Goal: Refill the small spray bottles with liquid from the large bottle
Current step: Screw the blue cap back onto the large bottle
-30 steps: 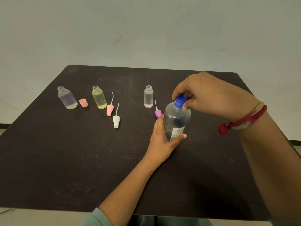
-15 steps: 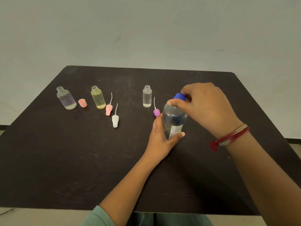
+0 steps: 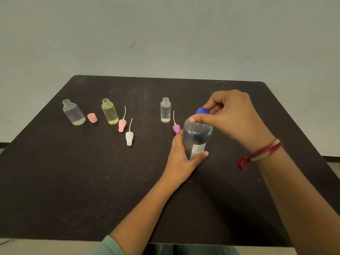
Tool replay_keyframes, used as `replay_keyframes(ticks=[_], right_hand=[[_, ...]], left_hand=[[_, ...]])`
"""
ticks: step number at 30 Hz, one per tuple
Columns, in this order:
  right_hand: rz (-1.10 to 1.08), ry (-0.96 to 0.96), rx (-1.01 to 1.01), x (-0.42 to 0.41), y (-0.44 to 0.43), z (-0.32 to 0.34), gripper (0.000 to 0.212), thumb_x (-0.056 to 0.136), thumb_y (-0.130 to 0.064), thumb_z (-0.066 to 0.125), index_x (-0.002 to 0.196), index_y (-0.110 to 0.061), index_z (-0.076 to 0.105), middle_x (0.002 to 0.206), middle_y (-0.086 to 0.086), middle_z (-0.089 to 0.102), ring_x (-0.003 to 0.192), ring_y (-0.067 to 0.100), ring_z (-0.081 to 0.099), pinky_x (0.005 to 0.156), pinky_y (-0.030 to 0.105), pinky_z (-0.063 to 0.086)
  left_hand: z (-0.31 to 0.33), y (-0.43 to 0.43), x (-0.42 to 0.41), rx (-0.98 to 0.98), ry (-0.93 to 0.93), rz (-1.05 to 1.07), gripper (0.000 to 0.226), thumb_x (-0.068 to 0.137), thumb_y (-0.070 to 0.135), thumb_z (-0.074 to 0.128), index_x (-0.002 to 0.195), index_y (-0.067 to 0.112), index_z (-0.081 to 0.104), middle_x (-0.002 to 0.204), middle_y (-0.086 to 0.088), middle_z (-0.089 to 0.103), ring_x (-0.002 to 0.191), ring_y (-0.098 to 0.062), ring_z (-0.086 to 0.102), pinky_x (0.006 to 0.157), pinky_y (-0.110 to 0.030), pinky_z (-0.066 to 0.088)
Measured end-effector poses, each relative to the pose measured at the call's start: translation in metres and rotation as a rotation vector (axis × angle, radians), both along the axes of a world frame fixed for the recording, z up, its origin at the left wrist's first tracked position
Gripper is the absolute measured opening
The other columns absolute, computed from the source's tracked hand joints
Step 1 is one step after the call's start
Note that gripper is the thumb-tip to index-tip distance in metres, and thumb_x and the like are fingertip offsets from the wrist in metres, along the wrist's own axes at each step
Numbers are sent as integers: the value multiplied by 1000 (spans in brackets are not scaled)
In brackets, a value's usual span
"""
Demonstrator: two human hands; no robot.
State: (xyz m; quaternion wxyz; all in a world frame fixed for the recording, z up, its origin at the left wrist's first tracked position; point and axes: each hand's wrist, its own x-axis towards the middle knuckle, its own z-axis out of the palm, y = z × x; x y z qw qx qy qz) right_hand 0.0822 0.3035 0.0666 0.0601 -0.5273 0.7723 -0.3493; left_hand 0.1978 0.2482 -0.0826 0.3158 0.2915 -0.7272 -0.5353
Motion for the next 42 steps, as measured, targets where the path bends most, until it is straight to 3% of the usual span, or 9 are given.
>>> replay_keyframes(ticks=[3, 5, 9, 14, 22, 25, 30, 35, 42], right_hand=[[-96, 148, 34, 3, 4, -18, 58, 57, -66, 74, 74, -13, 61, 66, -1, 60, 61, 12, 53, 61, 30, 49], [-19, 63, 15, 2, 12, -23, 71, 54, -69, 73, 110, -26, 63, 101, -9, 65, 86, 6, 60, 79, 25, 52], [321, -277, -138, -6, 20, -22, 66, 81, -32, 73, 140, -28, 43, 144, -10, 46, 130, 2, 46, 107, 20, 38], [460, -266, -41, -19, 8, -10, 40, 84, 7, 64, 119, -14, 63, 118, -4, 66, 114, 3, 60, 95, 17, 47], [69, -12, -246, 2, -2, -22, 40, 61, -40, 87, 75, -11, 64, 73, -5, 62, 65, 15, 58, 62, 22, 52], [15, 160, -153, 6, -2, -32, 57, 61, -58, 80, 92, -16, 56, 86, -8, 58, 75, 11, 55, 69, 26, 51], [347, -236, -149, -5, 15, -33, 65, 84, -33, 72, 141, -29, 41, 146, -13, 42, 133, 1, 42, 106, 16, 38], [358, -134, -235, -15, 9, -29, 39, 82, -5, 70, 119, -17, 62, 111, -8, 67, 108, 4, 63, 92, 18, 50], [75, -17, -333, 0, 2, -29, 34, 63, -30, 88, 82, -11, 67, 82, -4, 66, 77, 10, 65, 68, 17, 55]], left_hand=[[1, 0, 0, -3, -2, -4, 78, 78, 29, 79, 142, 24, 33, 137, 5, 45, 124, -2, 45, 103, -22, 41], [1, 0, 0, -11, -2, -5, 76, 79, 27, 78, 141, 25, 34, 137, 5, 44, 125, 1, 44, 103, -17, 39], [1, 1, 1, 0, 17, 1, 74, 78, 24, 79, 138, 26, 36, 135, 4, 46, 123, 1, 46, 102, -19, 41], [2, 1, 1, -12, -3, 2, 72, 78, 26, 79, 134, 33, 34, 132, 10, 46, 119, 11, 44, 96, -7, 38], [4, 1, 1, 9, -6, -9, 80, 79, 26, 79, 143, 23, 31, 137, 5, 44, 125, 0, 44, 105, -23, 40], [4, 1, 0, -12, 7, -8, 78, 79, 27, 79, 141, 31, 32, 138, 6, 45, 126, 1, 44, 105, -21, 39], [1, 1, 1, -4, 18, -7, 76, 78, 28, 79, 138, 34, 35, 136, 5, 46, 125, 0, 46, 105, -23, 40], [0, 0, 0, 15, 9, -18, 78, 77, 30, 79, 140, 26, 34, 136, 4, 46, 126, -5, 46, 107, -36, 42], [0, 0, -1, 20, 11, -15, 76, 78, 27, 79, 137, 32, 33, 137, 5, 46, 124, 0, 46, 102, -20, 41]])
